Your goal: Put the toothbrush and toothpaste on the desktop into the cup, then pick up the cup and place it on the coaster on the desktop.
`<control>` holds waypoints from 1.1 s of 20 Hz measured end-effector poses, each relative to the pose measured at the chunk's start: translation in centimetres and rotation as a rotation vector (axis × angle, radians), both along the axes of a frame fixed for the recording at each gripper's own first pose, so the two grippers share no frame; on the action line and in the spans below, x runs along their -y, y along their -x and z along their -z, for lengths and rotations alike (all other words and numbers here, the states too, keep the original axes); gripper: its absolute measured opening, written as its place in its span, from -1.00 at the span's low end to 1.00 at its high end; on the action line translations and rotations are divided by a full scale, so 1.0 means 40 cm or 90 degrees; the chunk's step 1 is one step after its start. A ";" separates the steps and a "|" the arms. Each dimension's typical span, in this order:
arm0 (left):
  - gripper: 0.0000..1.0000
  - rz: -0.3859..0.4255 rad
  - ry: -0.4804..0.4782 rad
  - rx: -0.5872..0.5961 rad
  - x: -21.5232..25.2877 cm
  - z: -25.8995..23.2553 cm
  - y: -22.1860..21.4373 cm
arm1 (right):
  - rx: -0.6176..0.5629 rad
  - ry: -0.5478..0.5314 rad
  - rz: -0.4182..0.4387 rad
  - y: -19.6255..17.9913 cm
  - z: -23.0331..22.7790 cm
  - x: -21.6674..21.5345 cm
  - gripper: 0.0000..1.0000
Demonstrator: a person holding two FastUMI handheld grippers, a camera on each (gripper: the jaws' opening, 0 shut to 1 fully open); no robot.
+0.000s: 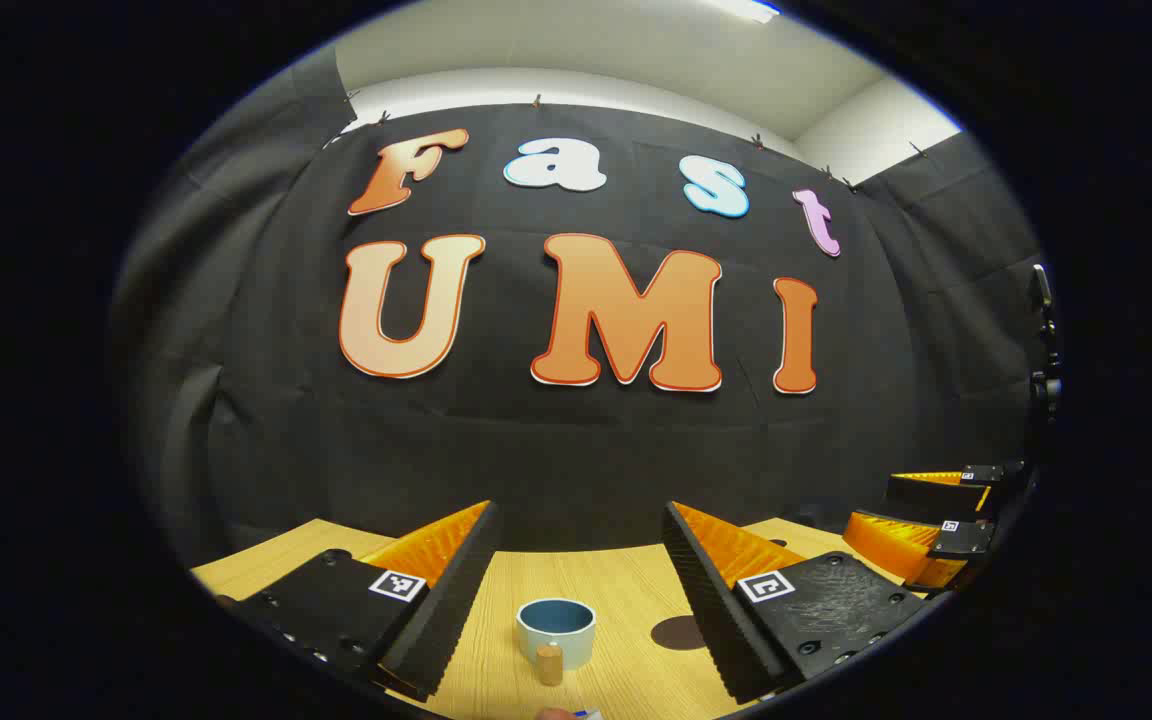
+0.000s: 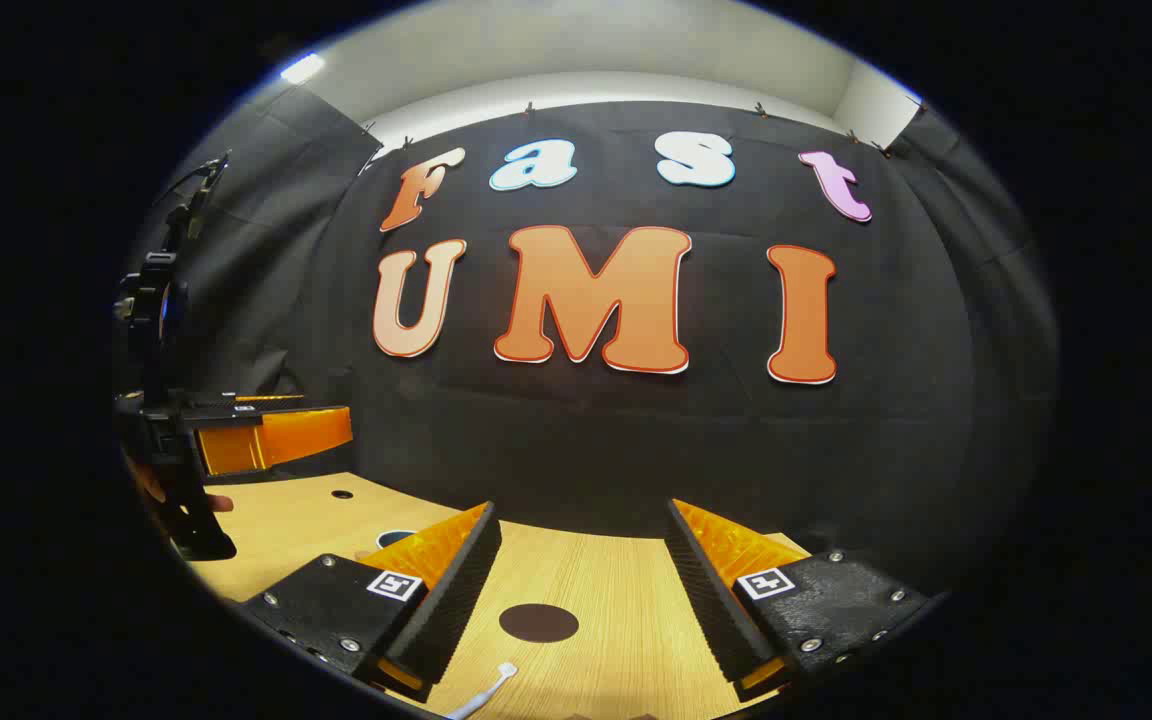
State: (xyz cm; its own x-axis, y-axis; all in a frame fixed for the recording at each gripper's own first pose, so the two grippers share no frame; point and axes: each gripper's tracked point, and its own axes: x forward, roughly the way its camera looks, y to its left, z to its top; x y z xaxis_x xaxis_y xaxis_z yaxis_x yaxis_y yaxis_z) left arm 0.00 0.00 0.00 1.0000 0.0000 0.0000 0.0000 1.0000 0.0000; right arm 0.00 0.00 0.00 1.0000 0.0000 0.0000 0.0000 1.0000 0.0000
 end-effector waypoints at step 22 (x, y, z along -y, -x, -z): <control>1.00 -0.032 -0.057 -0.113 0.013 0.139 0.086 | -0.165 -0.060 -0.016 0.037 0.164 -0.033 0.97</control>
State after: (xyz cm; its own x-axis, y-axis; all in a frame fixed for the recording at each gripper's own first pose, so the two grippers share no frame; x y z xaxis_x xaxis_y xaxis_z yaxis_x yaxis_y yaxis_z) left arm -3.46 -0.53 -5.55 0.9830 0.0583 -0.1738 -0.0424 0.9947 0.0938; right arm -1.48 1.32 -6.55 0.9661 0.0374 -0.2553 -0.0131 0.9953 0.0964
